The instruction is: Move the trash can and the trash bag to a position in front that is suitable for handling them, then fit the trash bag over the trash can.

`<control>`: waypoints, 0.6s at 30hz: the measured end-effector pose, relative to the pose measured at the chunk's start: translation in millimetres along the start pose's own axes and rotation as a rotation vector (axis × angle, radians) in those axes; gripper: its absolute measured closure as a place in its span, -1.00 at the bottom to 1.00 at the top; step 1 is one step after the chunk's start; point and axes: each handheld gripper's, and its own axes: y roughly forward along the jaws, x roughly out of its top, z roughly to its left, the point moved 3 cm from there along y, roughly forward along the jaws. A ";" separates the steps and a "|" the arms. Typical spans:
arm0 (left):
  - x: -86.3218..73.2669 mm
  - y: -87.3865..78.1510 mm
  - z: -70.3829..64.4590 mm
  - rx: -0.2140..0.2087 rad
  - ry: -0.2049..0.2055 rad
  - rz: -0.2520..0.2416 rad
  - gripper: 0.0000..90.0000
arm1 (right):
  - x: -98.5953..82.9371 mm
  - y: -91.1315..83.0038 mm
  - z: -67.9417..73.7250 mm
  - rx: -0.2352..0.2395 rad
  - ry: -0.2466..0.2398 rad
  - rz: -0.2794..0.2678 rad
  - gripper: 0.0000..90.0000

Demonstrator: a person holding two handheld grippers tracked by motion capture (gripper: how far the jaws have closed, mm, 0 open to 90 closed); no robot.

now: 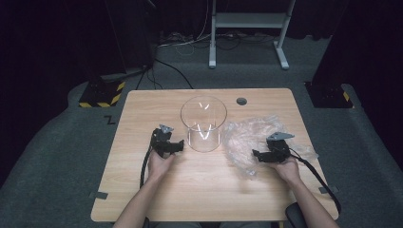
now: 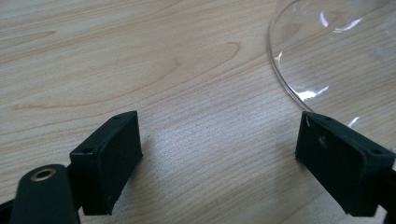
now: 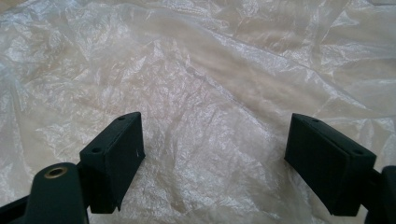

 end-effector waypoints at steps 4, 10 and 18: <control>-0.9 -0.8 -0.5 -0.009 0.005 0.000 -0.68 | 0.0 0.0 0.0 0.000 0.000 0.000 -0.57; -1.3 -1.4 -0.3 -0.014 0.012 0.002 -0.68 | 0.2 0.2 -0.1 -0.001 0.001 0.000 -0.57; -1.5 -1.6 -0.3 -0.014 0.013 0.000 -0.68 | 0.2 0.2 -0.1 0.000 0.001 0.001 -0.57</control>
